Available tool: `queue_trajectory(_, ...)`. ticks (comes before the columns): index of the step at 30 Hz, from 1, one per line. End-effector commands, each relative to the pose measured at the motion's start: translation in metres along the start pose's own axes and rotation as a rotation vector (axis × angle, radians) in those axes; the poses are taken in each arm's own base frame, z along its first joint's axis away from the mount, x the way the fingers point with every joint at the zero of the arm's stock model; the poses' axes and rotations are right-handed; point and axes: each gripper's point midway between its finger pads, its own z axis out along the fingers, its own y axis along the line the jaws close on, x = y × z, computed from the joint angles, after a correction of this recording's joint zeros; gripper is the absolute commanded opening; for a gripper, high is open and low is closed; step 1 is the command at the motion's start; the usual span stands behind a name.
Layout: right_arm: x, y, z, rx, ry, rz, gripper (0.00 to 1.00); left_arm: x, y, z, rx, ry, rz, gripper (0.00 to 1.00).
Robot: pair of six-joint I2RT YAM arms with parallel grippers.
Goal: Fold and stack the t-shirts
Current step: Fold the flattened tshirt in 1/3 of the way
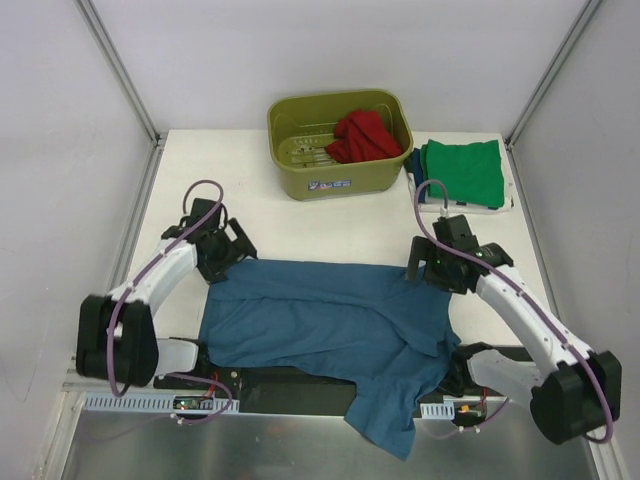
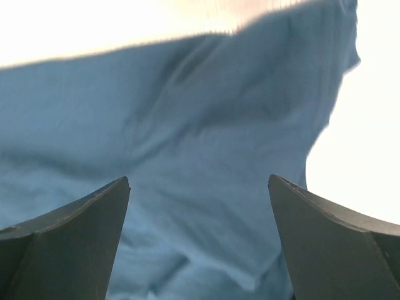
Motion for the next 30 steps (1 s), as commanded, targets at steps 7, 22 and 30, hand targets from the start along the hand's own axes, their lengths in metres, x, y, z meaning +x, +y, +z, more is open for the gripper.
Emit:
queue_trajectory(7, -0.023, 0.012, 0.076, 0.033, 0.075, 0.005, 0.97, 0.003, 0.008, 0.055, -0.107, 0.12, 0.036, 0.99)
queue_trajectory(22, -0.089, 0.046, 0.127, -0.049, 0.156, 0.025, 0.97, -0.039, 0.021, 0.083, -0.163, 0.124, -0.048, 0.99)
queue_trajectory(30, -0.136, 0.06, 0.162, -0.091, 0.187, 0.059, 0.97, -0.073, -0.005, 0.101, -0.104, 0.131, -0.06, 0.99)
